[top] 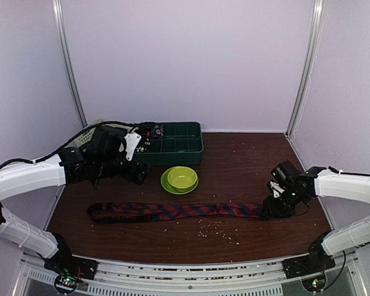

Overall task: Roll the ties
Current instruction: Flatten out the tie at the center of the board.

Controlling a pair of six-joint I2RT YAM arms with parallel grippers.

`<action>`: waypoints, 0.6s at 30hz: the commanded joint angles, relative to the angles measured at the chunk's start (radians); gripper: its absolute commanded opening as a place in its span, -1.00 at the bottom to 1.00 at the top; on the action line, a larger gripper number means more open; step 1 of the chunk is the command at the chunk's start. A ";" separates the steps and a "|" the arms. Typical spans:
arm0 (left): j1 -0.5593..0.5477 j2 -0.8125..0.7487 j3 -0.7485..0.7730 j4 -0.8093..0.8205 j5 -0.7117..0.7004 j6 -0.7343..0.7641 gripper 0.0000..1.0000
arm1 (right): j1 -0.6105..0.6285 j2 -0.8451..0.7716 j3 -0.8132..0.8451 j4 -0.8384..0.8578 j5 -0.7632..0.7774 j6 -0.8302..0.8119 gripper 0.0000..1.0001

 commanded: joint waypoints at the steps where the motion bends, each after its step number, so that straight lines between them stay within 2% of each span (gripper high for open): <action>1: 0.007 0.019 0.017 0.028 0.018 -0.004 0.96 | -0.003 -0.002 -0.044 0.079 0.005 0.101 0.05; 5: 0.007 0.009 0.012 0.030 0.012 -0.006 0.96 | -0.003 0.030 -0.066 0.125 0.015 0.108 0.03; 7: 0.007 0.007 0.012 0.031 0.009 -0.007 0.96 | -0.004 0.058 -0.062 0.145 0.017 0.103 -0.07; 11: 0.007 0.004 0.013 0.025 -0.002 -0.005 0.96 | -0.006 0.082 -0.047 0.161 -0.013 0.102 -0.49; 15: 0.008 0.006 0.011 0.023 -0.002 -0.005 0.96 | -0.005 0.023 -0.031 0.123 -0.024 0.104 -0.92; 16: 0.008 0.008 0.010 0.022 -0.001 -0.006 0.96 | -0.005 0.009 -0.020 0.108 -0.025 0.101 -1.00; 18: 0.008 0.013 0.011 0.019 -0.001 -0.004 0.96 | -0.005 -0.018 0.010 0.075 -0.023 0.089 -1.00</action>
